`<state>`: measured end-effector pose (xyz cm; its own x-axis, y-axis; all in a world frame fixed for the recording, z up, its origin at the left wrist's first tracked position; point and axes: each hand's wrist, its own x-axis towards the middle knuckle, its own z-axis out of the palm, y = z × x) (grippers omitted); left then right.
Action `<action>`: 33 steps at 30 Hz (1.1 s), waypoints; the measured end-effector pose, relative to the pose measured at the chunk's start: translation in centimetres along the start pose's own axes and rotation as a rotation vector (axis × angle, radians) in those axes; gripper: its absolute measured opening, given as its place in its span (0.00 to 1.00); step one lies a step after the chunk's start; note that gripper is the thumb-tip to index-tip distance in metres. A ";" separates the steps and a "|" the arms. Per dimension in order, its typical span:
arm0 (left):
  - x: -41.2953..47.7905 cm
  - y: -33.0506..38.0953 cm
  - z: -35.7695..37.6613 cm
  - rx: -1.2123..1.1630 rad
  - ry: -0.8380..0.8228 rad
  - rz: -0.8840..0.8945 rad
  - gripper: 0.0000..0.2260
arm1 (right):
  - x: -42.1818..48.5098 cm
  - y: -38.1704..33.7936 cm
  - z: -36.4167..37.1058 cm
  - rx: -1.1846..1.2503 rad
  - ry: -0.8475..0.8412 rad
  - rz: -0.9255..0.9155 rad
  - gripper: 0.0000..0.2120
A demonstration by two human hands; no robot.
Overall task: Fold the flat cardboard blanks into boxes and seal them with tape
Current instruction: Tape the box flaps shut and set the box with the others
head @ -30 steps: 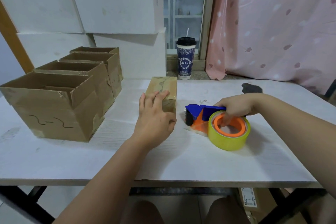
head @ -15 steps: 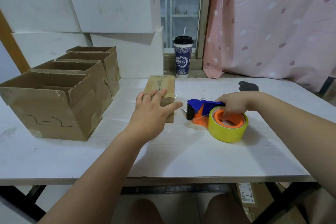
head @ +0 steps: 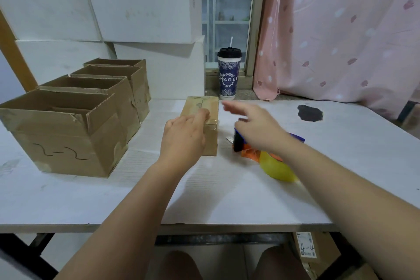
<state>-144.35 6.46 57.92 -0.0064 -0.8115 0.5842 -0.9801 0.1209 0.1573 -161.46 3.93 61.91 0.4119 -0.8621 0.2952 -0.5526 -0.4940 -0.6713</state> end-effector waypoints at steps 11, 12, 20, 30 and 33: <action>0.2 0.4 -0.2 -0.050 -0.031 -0.063 0.15 | -2.8 -1.5 9.3 0.469 0.232 0.149 0.41; 0.1 0.4 -0.2 -0.053 -0.025 -0.062 0.16 | -2.9 -1.6 9.7 0.469 0.230 0.152 0.42; -0.1 0.3 -0.2 -0.101 0.007 -0.082 0.15 | -3.2 -1.6 11.1 0.457 0.205 0.132 0.43; -0.1 -1.2 -0.8 -0.265 -0.010 0.001 0.22 | -1.9 -1.2 9.1 0.498 0.466 -0.015 0.33; -0.1 -2.6 -1.3 -0.347 -0.034 0.091 0.25 | 0.0 -0.4 7.8 0.425 0.450 -0.060 0.21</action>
<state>-141.59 6.93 58.48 -0.1031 -0.8066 0.5821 -0.8493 0.3760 0.3705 -155.53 5.02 56.89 0.0367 -0.8430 0.5367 -0.1632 -0.5349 -0.8290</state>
